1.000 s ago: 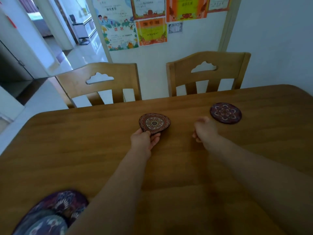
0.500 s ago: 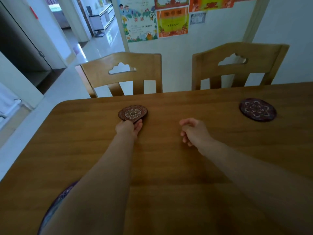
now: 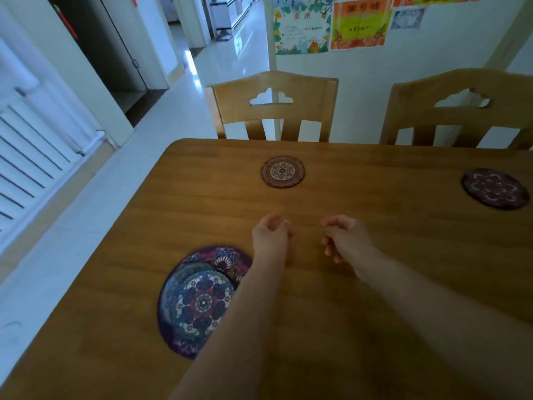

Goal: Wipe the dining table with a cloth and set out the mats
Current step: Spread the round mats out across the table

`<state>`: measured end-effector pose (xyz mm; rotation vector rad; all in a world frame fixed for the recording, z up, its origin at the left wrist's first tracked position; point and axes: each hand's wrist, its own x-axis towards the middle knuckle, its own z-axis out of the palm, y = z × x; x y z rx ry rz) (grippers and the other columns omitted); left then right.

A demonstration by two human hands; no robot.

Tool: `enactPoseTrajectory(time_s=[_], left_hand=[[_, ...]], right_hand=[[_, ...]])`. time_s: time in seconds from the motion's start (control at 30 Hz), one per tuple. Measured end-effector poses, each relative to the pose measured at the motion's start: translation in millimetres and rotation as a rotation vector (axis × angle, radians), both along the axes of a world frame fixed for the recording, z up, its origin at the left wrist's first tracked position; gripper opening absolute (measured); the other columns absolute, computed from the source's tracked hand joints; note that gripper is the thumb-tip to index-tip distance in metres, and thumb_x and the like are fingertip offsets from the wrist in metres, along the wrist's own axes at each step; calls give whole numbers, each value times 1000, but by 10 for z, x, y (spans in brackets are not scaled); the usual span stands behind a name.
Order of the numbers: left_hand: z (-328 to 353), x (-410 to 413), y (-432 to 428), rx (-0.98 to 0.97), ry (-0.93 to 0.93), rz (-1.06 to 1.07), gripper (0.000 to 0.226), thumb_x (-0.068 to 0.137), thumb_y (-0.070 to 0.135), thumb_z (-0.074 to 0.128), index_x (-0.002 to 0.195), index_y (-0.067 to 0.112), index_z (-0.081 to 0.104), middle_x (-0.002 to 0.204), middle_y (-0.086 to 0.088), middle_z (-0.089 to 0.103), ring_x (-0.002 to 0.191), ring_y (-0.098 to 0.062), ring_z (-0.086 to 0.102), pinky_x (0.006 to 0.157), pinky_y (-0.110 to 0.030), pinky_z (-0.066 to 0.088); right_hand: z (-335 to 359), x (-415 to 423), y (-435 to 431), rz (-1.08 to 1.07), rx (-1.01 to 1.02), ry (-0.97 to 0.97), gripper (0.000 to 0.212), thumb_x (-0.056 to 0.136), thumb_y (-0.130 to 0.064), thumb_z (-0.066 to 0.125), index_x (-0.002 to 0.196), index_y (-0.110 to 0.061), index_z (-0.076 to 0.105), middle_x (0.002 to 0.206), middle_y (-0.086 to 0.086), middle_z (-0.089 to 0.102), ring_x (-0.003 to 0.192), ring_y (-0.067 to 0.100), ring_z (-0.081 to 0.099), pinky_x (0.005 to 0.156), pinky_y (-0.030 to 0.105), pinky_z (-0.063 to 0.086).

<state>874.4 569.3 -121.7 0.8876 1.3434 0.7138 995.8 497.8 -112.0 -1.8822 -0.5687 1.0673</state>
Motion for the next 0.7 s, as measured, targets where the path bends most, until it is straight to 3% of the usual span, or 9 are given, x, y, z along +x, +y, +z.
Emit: enactPoseTrajectory(time_s=[0.13,0.2,0.27,0.33,0.37,0.4,0.5,0.6,0.7], left_hand=[[-3,-565,-272,152,107,-20,31,96,14,58,127,16,60,110,1,67,98,-12,65,89,-31,56],[-17,-967,-328,290,267,3,31,97,15,55,128,19,60,117,3,66,91,-5,63,74,-15,53],[-19,-1356,-338,355,409,53,34,98,15,51,131,23,57,121,-2,65,85,-15,65,65,-25,55],[-33,-1665,-287,381,572,41,40,96,8,47,133,20,55,129,-8,60,110,-31,60,88,-45,55],[-49,-1810,-266,384,644,6,44,94,4,45,135,16,54,133,-8,57,120,-32,53,99,-47,48],[-71,-1873,-234,375,677,-34,47,92,1,44,137,13,52,135,-9,55,124,-31,50,103,-48,45],[-103,-2027,-189,317,703,-169,54,88,-4,40,140,8,49,135,-13,54,118,-31,55,100,-49,48],[-146,-2095,-148,401,915,-295,53,88,-2,44,140,10,49,134,-10,54,124,-28,46,104,-44,43],[-128,-2127,-79,457,1061,-319,56,88,5,55,142,15,45,132,-10,48,124,-28,38,104,-40,38]], right_hand=[[-40,-534,-106,114,27,49,18,99,-15,46,94,-25,60,69,5,61,43,12,54,37,20,36],[-64,-799,-166,198,27,66,16,100,-19,46,96,-25,60,72,4,63,46,10,56,38,20,39],[-80,-1030,-196,276,9,51,16,100,-21,47,94,-27,61,77,1,65,49,7,59,40,21,43],[-95,-1242,-188,360,-12,-24,15,99,-25,49,92,-31,60,87,-4,66,58,4,61,45,20,47],[-107,-1377,-175,405,-17,-73,11,99,-28,51,94,-30,61,94,-4,66,66,4,62,50,20,49],[-124,-1459,-157,439,-21,-121,12,98,-33,52,100,-26,62,102,-1,65,76,7,62,58,23,52],[-190,-1762,-80,513,-133,-391,48,93,-47,57,127,-13,52,126,6,51,103,20,58,84,35,52],[-190,-1990,11,547,-224,-674,57,89,-43,65,130,-12,42,131,10,44,105,25,58,74,32,48],[-171,-2082,72,524,-213,-737,49,88,-33,68,124,-11,43,123,10,50,98,25,60,67,31,44]])
